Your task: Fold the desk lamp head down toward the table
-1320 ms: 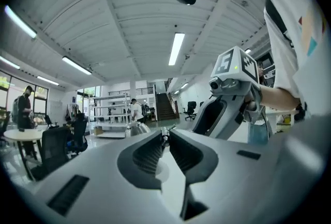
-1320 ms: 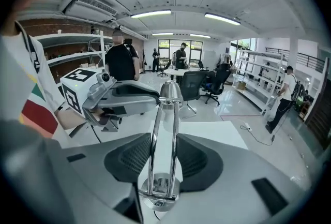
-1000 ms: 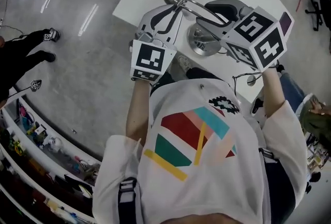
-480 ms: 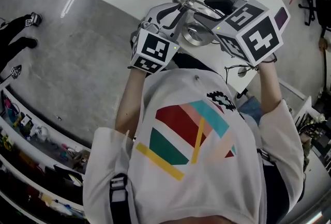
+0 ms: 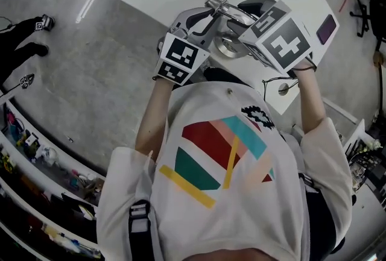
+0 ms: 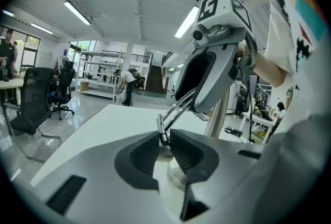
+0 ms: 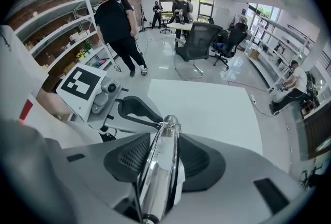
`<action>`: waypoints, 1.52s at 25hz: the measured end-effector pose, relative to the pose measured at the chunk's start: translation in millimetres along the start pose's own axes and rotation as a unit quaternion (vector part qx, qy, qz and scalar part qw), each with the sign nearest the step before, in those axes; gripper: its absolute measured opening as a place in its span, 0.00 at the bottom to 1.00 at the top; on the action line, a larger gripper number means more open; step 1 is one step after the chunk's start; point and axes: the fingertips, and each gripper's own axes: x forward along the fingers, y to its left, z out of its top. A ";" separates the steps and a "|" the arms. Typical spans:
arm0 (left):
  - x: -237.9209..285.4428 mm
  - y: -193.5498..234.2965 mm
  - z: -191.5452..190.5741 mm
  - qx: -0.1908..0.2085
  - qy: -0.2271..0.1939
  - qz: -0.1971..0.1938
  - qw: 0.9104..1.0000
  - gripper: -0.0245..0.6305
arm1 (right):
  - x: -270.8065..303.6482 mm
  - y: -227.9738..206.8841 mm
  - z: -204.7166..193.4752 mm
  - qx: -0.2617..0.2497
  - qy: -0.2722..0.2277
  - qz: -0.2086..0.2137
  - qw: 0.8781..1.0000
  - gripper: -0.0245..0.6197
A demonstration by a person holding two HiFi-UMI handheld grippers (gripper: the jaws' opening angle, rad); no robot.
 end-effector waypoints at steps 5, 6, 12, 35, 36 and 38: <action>-1.5 -4.9 5.5 0.004 0.028 -0.016 0.999 0.18 | -9.3 -1.1 -1.4 0.000 -0.037 0.001 0.999 0.29; -3.2 -4.7 12.5 -0.010 0.025 -0.013 1.000 0.18 | -12.9 -3.8 -1.4 -0.010 -0.044 -0.016 0.999 0.29; -41.3 16.6 99.1 -0.069 -0.102 0.027 0.992 0.18 | -48.0 -11.1 2.5 -0.067 -0.108 -0.119 0.985 0.29; -56.1 -65.8 237.4 0.047 -0.274 0.057 0.959 0.10 | -227.4 -48.6 -40.1 0.202 -0.562 -0.140 0.790 0.29; -55.5 -67.3 238.4 0.047 -0.274 0.055 0.959 0.10 | -228.0 -48.7 -40.6 0.201 -0.561 -0.141 0.791 0.29; -55.5 -69.2 238.9 0.040 -0.277 0.053 0.959 0.10 | -229.1 -48.9 -42.7 0.197 -0.558 -0.144 0.793 0.29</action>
